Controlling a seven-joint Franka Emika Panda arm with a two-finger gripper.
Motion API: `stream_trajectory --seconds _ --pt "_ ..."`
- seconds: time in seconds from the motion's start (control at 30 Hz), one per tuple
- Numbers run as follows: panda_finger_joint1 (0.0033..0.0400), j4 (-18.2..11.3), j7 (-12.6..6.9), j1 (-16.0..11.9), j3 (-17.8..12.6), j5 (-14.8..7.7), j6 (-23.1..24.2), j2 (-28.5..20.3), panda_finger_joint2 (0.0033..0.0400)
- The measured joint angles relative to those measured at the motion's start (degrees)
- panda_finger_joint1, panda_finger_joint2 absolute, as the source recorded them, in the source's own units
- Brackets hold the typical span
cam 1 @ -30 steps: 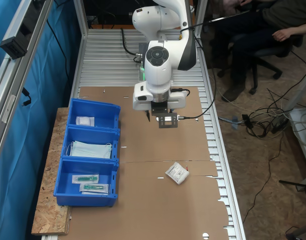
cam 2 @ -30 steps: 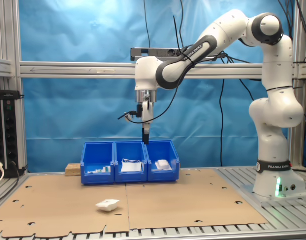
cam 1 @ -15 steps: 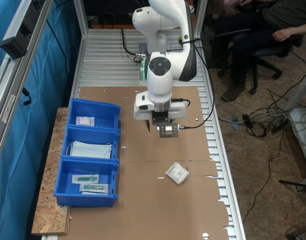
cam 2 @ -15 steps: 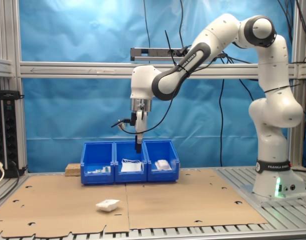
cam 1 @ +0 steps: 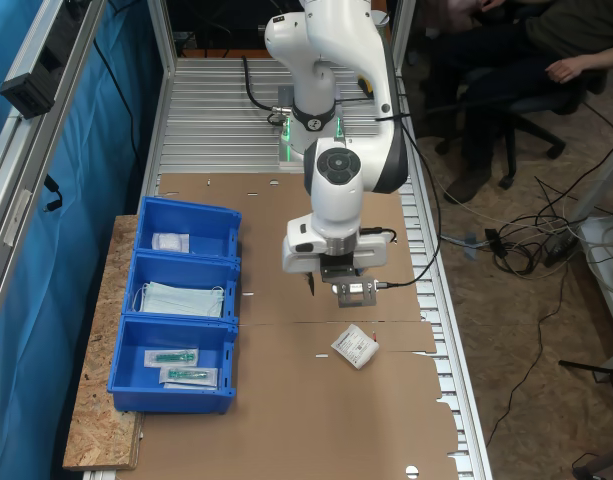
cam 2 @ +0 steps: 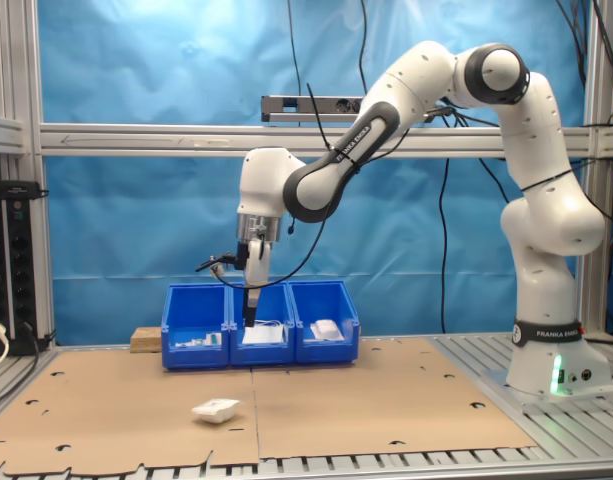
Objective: Pick and place sorting task of medical equipment.
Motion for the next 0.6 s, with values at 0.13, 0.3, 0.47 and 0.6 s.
stream_trajectory --seconds 0.13,0.3,0.47,0.6 --pt "0.04 1.55 0.0 -1.39 1.9 0.0 0.64 1.94 0.04" --pt "0.04 2.52 0.0 -3.13 4.48 0.0 1.13 3.6 0.04" --pt "0.04 2.96 0.0 -4.94 7.45 0.0 1.37 4.56 0.04" --pt "0.04 3.2 0.0 -6.42 9.98 0.0 1.63 5.17 0.04"
